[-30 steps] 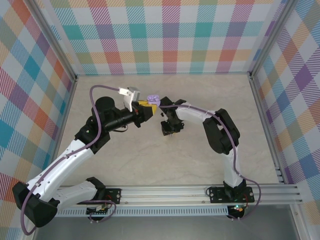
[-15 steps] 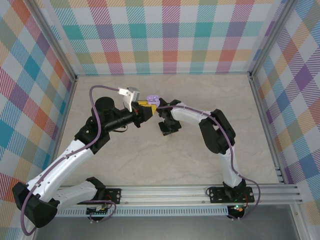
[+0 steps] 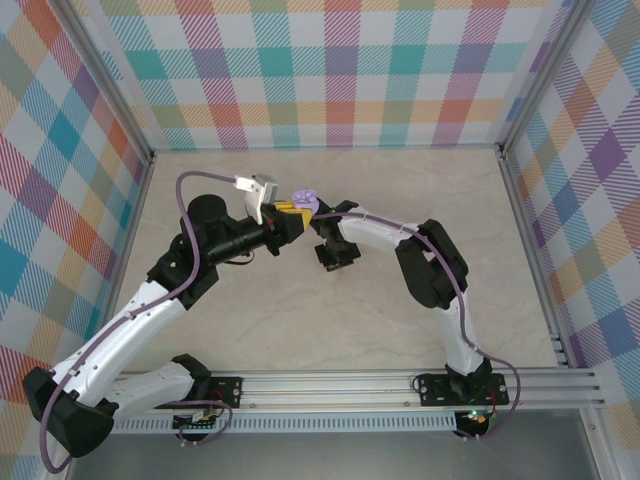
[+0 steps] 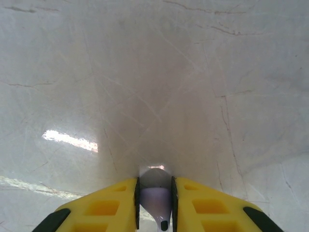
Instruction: Insert the wireless bluetooth earbuds into the charging case
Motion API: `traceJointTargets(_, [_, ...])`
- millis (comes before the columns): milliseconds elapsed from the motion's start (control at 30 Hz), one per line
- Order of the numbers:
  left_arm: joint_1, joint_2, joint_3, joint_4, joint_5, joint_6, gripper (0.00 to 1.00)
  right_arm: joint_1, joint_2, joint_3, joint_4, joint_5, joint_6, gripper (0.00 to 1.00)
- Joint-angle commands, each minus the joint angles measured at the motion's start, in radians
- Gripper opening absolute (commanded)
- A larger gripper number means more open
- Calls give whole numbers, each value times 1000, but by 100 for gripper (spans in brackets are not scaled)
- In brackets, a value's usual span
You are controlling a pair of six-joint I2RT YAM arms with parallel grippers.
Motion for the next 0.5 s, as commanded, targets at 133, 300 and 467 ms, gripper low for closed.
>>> traceJointTargets(133, [12, -20, -7, -1, -17, 3, 0, -25, -27, -53, 9, 22, 30, 21])
traceJointTargets(300, [15, -10, -1, -36, -69, 0, 0, -89, -125, -146, 115, -82, 43, 21])
traceJointTargets(467, [43, 32, -9, -62, -123, -34, 0, -187, -238, -268, 260, -256, 78, 21])
